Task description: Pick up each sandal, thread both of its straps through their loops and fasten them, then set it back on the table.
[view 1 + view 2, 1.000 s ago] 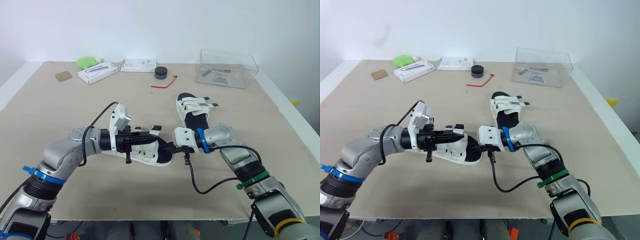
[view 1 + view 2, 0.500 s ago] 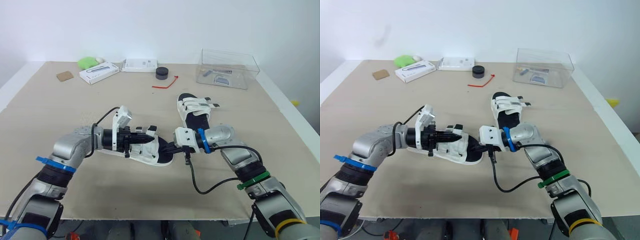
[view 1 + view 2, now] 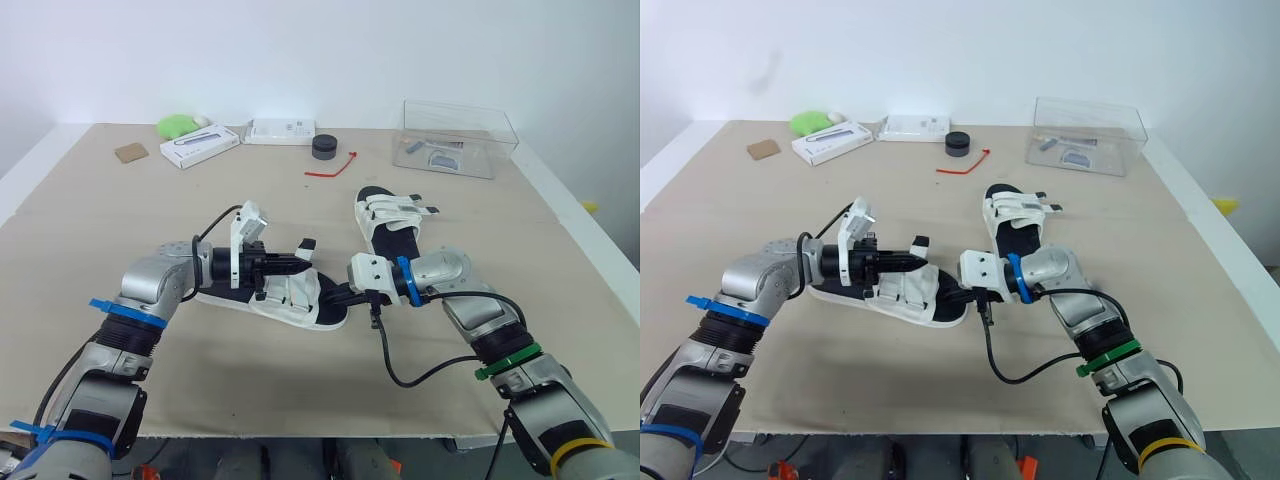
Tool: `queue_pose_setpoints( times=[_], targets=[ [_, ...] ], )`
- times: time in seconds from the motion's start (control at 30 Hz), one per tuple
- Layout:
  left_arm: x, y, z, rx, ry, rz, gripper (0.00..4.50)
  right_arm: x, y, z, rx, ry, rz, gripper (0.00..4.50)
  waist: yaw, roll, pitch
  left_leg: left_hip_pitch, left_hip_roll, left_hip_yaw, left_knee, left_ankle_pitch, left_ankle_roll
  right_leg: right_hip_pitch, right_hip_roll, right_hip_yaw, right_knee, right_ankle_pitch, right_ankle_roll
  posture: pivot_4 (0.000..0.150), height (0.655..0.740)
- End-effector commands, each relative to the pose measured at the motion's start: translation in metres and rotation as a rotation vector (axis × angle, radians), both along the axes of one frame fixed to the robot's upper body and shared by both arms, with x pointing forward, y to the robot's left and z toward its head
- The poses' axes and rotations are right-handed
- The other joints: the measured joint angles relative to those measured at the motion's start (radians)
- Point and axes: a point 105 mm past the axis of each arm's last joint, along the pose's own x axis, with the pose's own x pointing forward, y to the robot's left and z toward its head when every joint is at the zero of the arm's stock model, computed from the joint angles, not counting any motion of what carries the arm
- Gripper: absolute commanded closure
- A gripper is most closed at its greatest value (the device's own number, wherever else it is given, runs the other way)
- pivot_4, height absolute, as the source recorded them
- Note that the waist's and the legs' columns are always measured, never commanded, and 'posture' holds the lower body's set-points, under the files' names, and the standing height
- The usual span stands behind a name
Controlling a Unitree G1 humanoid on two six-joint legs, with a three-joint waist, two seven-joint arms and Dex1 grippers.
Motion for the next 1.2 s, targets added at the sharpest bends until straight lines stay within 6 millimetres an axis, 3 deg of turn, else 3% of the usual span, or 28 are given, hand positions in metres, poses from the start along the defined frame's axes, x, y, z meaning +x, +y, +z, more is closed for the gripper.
queue_pose_setpoints(
  times=[0.03, 0.37, 0.57, 0.87, 1.07, 1.2],
  targets=[
    [0.004, -0.004, 0.015, -0.005, -0.075, -0.003, 4.46, 0.001, -0.019, -0.029, -0.115, 0.072, -0.066, 4.5, 0.0, 0.0, 0.0, 0.0, 0.0, 0.0, 0.0, 0.0, 0.0, 0.0, 0.0, 0.0, 0.0, 0.0, 0.0, 0.15, 0.74],
    [0.004, -0.014, 0.021, -0.013, -0.118, -0.055, 4.46, 0.0, -0.018, -0.03, -0.111, 0.073, -0.066, 4.5, 0.0, 0.0, 0.0, 0.0, -0.002, 0.0, 0.0, 0.001, 0.001, 0.0, -0.002, 0.0, 0.0, 0.001, 0.002, 0.15, 0.74],
    [0.001, -0.011, 0.012, 0.061, -0.186, -0.099, 4.46, -0.001, -0.018, -0.031, -0.11, 0.075, -0.068, 4.5, 0.0, 0.0, 0.0, -0.001, -0.002, 0.0, 0.0, 0.001, 0.001, 0.0, -0.002, 0.0, 0.0, 0.001, 0.002, 0.15, 0.74],
    [-0.006, -0.012, 0.036, 0.049, -0.379, -0.152, 4.46, -0.003, -0.018, -0.032, -0.11, 0.075, -0.066, 4.5, 0.0, 0.0, 0.0, -0.002, -0.002, -0.001, 0.0, 0.0, 0.001, -0.001, -0.002, 0.0, 0.0, 0.0, 0.001, 0.15, 0.74],
    [-0.006, -0.012, 0.044, 0.043, -0.406, -0.158, 4.46, -0.005, -0.019, -0.033, -0.114, 0.078, -0.063, 4.5, -0.002, 0.0, 0.0, -0.002, -0.001, -0.001, 0.0, 0.0, 0.001, -0.001, -0.002, 0.0, 0.0, 0.001, 0.002, 0.15, 0.74],
    [0.002, -0.007, 0.026, 0.101, -0.352, -0.124, 4.46, -0.006, -0.018, -0.034, -0.114, 0.079, -0.06, 4.5, -0.002, 0.0, 0.0, -0.002, -0.001, -0.001, 0.0, 0.0, 0.001, -0.001, -0.002, 0.0, 0.0, 0.0, 0.002, 0.15, 0.74]
  ],
)
